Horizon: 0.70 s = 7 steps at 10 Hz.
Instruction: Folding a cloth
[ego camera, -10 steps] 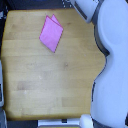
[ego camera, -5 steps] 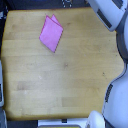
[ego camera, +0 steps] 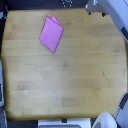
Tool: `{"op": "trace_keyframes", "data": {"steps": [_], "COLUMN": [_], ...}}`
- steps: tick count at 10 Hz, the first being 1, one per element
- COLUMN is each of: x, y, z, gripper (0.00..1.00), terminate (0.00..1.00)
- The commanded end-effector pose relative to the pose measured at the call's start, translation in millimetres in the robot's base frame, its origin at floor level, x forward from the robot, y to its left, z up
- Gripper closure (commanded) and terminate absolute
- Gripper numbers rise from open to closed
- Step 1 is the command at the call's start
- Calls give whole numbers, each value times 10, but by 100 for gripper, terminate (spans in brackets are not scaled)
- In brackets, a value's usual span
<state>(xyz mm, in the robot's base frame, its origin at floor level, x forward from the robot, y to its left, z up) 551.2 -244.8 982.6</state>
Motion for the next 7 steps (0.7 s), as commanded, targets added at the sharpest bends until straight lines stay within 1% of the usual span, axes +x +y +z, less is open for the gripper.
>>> {"op": "trace_keyframes", "data": {"steps": [1,2,4,5,6,7], "x": [-372,-386,-347,-239,-194,-92], "y": [-767,-788,-853,-778,-768,-806], "z": [-224,-245,-284,-308,-311,-287], "gripper": [0,0,0,0,0,0], "terminate": [0,0,0,0,0,100]}}
